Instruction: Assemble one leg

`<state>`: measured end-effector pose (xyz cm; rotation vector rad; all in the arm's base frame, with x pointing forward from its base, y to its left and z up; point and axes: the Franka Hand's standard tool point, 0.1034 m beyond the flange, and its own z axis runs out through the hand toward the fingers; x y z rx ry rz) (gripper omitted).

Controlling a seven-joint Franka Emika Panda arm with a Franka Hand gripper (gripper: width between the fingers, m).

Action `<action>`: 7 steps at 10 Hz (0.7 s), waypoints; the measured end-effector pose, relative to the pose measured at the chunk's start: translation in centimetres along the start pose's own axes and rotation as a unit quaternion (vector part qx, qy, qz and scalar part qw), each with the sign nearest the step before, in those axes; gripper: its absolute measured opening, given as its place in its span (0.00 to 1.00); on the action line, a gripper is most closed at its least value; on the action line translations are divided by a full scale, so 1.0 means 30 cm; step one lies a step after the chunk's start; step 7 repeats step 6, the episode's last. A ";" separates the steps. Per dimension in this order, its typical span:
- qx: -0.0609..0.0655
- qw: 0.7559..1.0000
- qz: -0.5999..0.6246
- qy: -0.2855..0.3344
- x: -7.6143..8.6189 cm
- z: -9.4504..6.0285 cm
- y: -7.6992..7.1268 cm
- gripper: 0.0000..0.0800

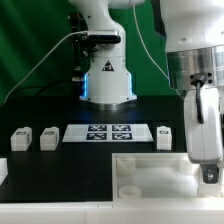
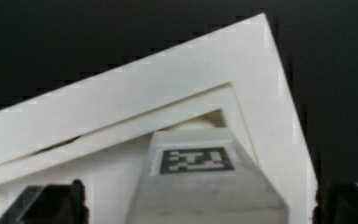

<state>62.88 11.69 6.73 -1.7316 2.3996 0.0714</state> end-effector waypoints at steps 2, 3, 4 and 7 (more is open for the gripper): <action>0.000 1.000 -0.009 -0.006 -0.026 -0.054 0.031 0.81; -0.005 1.000 -0.014 -0.009 -0.053 -0.075 0.048 0.81; -0.011 1.000 -0.018 -0.009 -0.065 -0.074 0.059 0.81; -0.011 1.000 -0.019 -0.009 -0.062 -0.070 0.059 0.81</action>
Offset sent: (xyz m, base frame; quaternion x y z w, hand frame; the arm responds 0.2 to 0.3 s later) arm -0.0147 0.0107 0.0169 -0.0367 0.0597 -0.0212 0.9973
